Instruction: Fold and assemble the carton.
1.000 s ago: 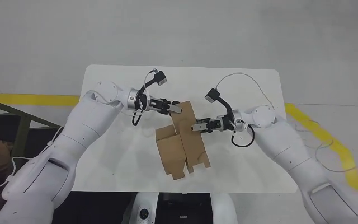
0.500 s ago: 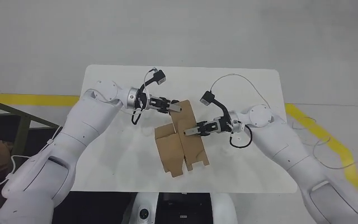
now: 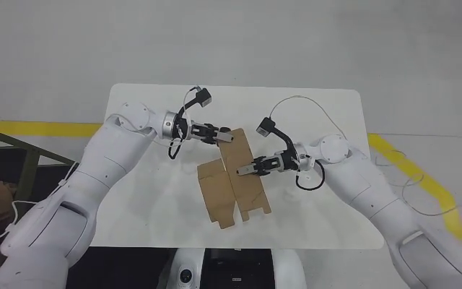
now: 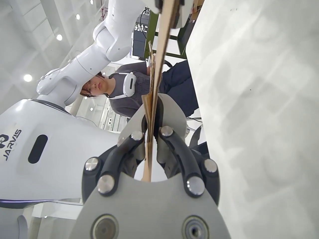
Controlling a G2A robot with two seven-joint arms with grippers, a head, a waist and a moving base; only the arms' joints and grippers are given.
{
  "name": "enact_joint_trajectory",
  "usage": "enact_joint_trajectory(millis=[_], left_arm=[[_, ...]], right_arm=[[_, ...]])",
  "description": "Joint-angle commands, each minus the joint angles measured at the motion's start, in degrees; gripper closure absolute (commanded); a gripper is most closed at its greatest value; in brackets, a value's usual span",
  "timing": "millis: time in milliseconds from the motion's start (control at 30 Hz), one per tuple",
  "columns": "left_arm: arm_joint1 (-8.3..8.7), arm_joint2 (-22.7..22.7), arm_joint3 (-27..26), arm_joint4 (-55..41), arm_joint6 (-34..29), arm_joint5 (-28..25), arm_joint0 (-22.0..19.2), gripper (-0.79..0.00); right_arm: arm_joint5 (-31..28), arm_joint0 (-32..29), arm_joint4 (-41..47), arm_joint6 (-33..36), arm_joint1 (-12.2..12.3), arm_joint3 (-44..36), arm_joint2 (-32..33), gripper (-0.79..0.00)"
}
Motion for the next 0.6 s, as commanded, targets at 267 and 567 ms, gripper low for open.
enact_joint_trajectory(millis=[267,567], left_arm=[[2.02,-5.3,-0.6,0.2,1.9,-1.9,1.3,-0.785],[3.38,-9.0,-2.4,4.7,4.4,1.2,3.6,-0.785]], right_arm=[[-5.3,-0.9,3.5,-5.4,0.1,5.6,3.4,0.0],[-13.1,-4.2,2.8,-16.6,0.2,8.6,8.6,0.0]])
